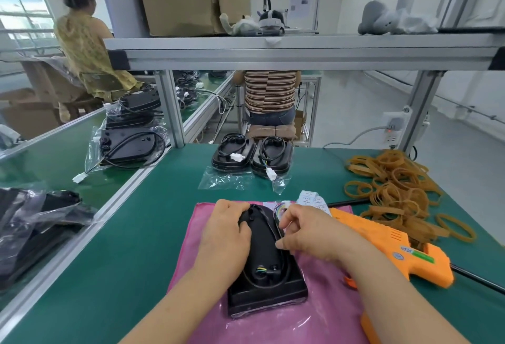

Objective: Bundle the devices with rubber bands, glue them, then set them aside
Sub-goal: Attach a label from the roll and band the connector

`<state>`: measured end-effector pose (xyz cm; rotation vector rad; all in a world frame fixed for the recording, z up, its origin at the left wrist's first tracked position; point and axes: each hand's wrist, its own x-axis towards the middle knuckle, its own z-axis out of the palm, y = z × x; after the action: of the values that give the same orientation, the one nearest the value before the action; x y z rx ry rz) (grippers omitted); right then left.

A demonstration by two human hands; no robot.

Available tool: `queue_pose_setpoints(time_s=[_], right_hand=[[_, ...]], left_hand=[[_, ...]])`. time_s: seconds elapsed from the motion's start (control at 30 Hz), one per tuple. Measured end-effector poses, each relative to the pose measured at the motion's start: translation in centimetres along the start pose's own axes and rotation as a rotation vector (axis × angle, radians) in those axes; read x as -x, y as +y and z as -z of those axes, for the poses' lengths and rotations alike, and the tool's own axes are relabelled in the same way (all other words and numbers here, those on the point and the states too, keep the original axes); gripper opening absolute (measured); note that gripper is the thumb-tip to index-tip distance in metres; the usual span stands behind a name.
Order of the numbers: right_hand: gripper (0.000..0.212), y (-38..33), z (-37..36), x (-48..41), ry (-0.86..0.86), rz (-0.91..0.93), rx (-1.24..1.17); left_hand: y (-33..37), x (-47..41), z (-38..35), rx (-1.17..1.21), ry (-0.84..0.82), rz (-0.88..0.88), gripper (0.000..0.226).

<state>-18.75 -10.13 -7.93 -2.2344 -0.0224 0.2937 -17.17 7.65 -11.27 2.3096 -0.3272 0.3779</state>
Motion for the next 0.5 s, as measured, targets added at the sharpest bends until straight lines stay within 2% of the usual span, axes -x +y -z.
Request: queue_pose_setpoints(time_s=[0.27,0.33,0.43,0.5], right_hand=[[0.023,0.9,-1.7,-0.7,0.131,0.04,-0.137],[0.022,1.1,-1.3,-0.4,0.072,0.068,-0.116],[0.04,1.4,0.2,0.3,-0.149,0.08,-0.099],[0.045,1.3,0.7,0.5,-0.205,0.083,-0.065]], left_hand=[[-1.2,-0.6,0.0,-0.083,0.056,0.004,0.04],[-1.3,-0.6,-0.2,-0.088,0.034,-0.007,0.04],[-1.4,-0.6,-0.4,-0.095,0.019,-0.003,0.039],[-1.4,-0.7,-0.5,-0.082,0.017,0.011,0.039]])
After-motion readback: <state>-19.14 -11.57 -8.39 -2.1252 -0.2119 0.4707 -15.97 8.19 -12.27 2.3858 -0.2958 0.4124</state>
